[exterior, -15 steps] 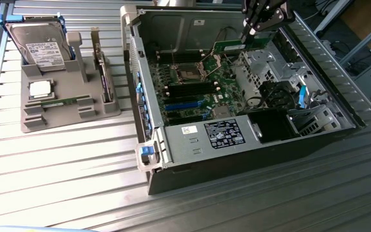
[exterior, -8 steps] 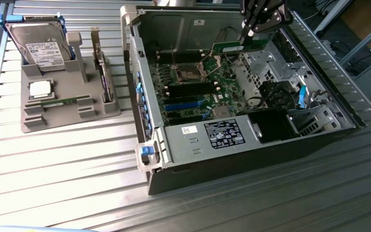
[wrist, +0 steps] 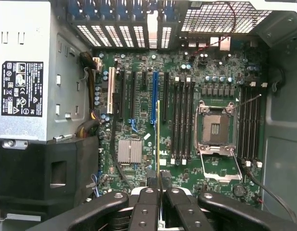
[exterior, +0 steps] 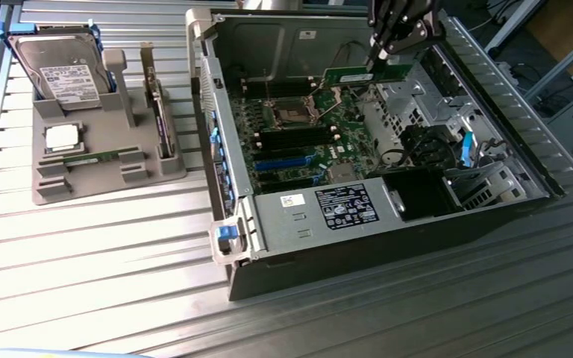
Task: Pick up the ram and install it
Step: 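Insert the ram into the slot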
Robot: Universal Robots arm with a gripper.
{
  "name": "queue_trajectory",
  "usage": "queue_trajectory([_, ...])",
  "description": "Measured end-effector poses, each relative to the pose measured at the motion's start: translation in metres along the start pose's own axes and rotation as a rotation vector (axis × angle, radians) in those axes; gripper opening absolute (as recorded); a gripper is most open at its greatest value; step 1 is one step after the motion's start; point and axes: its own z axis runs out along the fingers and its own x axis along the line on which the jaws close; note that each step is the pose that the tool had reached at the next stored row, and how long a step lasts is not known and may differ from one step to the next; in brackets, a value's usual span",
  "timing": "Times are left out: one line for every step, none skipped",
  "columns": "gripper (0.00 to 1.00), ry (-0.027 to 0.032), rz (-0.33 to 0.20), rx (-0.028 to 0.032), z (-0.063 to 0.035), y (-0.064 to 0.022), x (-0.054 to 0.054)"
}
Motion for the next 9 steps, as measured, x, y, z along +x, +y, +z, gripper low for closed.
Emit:
queue_trajectory([0.13,0.0,0.001,0.0,0.0006,0.0002,0.0])
queue_trajectory([0.13,0.0001,0.003,-0.0001,0.0011,0.0004,-0.0001])
queue_trajectory([0.13,0.0002,0.004,-0.0001,0.0016,0.0006,-0.0001])
queue_trajectory([0.13,0.0003,0.006,-0.0002,0.0026,0.0008,-0.0001])
queue_trajectory([0.13,0.0004,0.006,-0.0002,0.003,0.0008,-0.0002])
queue_trajectory([0.13,0.0007,0.007,-0.0003,0.0038,0.0009,-0.0002])
queue_trajectory([0.13,0.001,0.009,-0.0004,0.0051,0.0011,-0.0003])
queue_trajectory([0.13,0.0016,0.01,-0.0005,0.0065,0.0012,-0.0006])
queue_trajectory([0.13,0.0019,0.01,-0.0005,0.008,0.0013,-0.0009])
